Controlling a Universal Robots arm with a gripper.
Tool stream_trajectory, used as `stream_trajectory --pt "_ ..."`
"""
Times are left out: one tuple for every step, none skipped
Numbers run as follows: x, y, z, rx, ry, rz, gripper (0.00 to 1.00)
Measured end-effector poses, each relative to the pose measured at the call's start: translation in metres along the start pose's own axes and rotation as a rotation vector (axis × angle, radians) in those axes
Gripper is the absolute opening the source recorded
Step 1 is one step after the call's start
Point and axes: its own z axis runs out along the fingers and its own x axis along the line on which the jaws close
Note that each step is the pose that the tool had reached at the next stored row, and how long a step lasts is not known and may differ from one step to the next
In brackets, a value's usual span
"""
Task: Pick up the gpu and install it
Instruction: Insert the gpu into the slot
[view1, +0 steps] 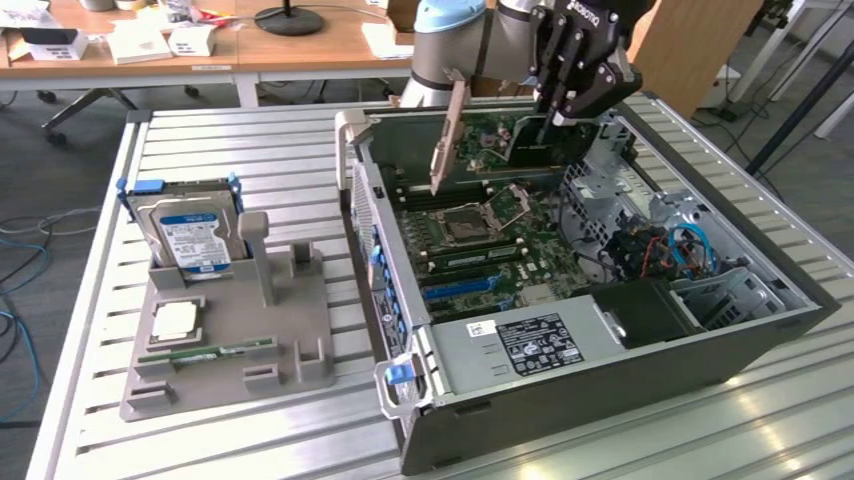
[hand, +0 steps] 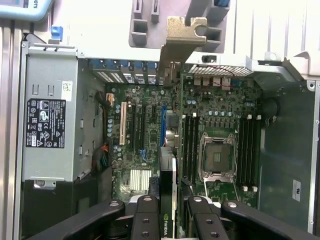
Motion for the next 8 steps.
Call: stream_trajectory --pt "0.0 0.0001 0.0001 0.0017 0.0001 -0.001 0.26" --pt "-0.0002 0.0001 0.0002 0.0062 0.0002 -0.002 0.26" --pt "-0.0003 0.0002 0.0003 0.0141 0.0004 -0.003 0.26" --pt "-0.0004 0.0003 0.0003 0.0225 0.0006 -0.004 0.26" --pt "-0.0005 0.0005 0.0003 0.0311 0.001 -0.006 0.26" --pt "-0.0006 0.0006 0.0003 0.0406 0.0014 -0.007 0.26" --pt "-0.0006 0.0009 0.0004 0.0491 0.0018 -0.008 0.26" --pt "-0.0007 0.001 0.0005 0.0534 0.0017 -0.009 0.26"
